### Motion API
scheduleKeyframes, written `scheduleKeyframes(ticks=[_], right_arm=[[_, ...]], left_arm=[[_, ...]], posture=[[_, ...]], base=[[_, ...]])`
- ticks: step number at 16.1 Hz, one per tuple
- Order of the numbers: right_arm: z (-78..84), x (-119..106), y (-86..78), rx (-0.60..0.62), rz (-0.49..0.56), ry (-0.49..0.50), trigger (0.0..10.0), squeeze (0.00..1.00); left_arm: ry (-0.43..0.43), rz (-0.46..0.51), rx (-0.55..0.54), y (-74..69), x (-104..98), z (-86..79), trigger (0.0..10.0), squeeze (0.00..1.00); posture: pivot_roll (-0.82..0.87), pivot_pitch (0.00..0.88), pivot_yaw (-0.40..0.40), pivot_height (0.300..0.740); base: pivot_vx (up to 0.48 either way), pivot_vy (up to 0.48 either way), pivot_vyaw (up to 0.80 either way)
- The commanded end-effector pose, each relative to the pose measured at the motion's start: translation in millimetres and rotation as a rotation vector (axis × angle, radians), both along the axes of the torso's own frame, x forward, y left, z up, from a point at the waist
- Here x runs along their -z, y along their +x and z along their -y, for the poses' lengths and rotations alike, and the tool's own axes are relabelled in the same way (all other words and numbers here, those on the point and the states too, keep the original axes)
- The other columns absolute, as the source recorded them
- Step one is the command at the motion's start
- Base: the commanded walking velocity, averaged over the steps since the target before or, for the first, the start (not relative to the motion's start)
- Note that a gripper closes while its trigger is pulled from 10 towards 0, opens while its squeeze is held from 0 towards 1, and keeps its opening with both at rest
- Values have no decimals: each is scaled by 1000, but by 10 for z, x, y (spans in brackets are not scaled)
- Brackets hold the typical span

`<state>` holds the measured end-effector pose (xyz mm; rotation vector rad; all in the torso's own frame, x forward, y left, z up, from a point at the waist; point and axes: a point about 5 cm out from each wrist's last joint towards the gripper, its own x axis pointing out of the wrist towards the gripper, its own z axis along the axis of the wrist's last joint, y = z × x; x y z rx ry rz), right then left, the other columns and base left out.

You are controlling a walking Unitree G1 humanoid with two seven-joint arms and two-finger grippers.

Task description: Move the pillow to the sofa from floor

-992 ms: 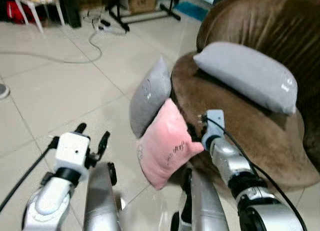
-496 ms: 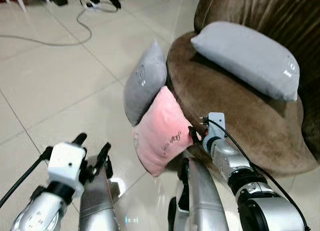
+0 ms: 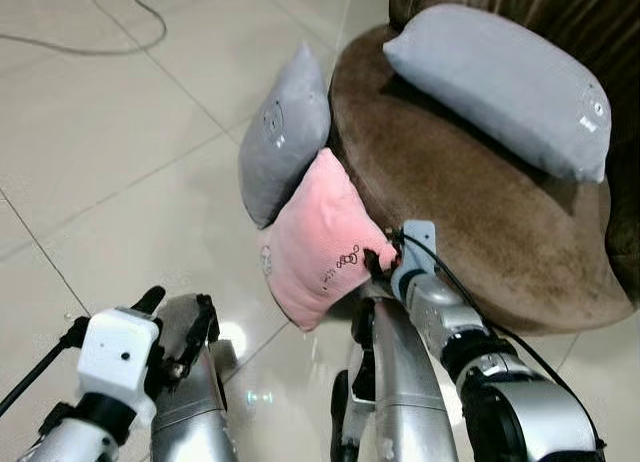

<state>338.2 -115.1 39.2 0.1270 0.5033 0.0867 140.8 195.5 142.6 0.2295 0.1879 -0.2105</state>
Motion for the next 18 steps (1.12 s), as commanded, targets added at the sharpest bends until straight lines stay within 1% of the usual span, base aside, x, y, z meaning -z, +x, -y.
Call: scheduleKeyframes(ticks=[1,2,5,6,8,9,10,11,12,13,14,15,16,18], right_arm=[[24,47,-29,39,-19,13,10000,0],[10,26,-12,48,-6,-9,10000,0],[-20,-6,15,68,-4,-20,10000,0],[-65,9,5,50,-19,-44,10000,0],[-83,55,-28,47,-46,-71,10000,0],[-83,70,-39,58,-57,-63,10000,0],[-101,70,-38,70,-64,-26,10000,0],[-132,65,-37,64,-68,10,9255,0],[-159,60,-35,52,-68,28,6275,0],[-173,55,-33,44,-65,37,4941,0],[-202,39,-26,35,-54,68,4118,0],[-217,25,-18,35,-47,88,3922,0],[-249,-6,0,38,-33,125,4235,0],[-291,-32,12,38,-24,149,4471,0]], left_arm=[[-13,-11,6,-49,-25,12,10000,0],[-9,-13,5,-70,-37,2,10000,0],[-1,-14,0,-109,-67,-22,10000,0],[1,-19,-2,-127,-66,-36,10000,0],[3,-23,-3,-148,-67,-41,10000,0],[4,-24,-4,-161,-74,-38,10000,0],[5,-25,-5,-175,-80,-41,10000,0],[7,-26,-7,-186,-83,-50,10000,0],[8,-27,-8,-197,-84,-58,10000,0],[9,-28,-9,-201,-85,-60,10000,0],[10,-28,-10,-211,-87,-60,10000,0],[9,-28,-10,-214,-87,-58,10000,0],[9,-29,-10,-223,-87,-56,10000,0],[9,-32,-9,-232,-83,-58,10000,0]], posture=[[122,344,-198,521],[126,346,-198,521],[138,350,-201,521],[142,346,-207,521],[154,341,-209,521],[159,341,-210,521],[163,341,-212,521],[163,341,-213,521],[163,340,-214,521],[164,338,-214,521],[167,334,-214,521],[167,333,-214,521],[167,331,-214,521],[168,330,-213,521]], base=[[0,0,0],[0,0,0],[0,0,0],[0,0,0],[0,0,0],[0,0,0],[0,0,0],[0,0,0],[0,0,0],[0,0,0],[0,0,0],[0,0,0],[0,0,0],[0,0,0]])
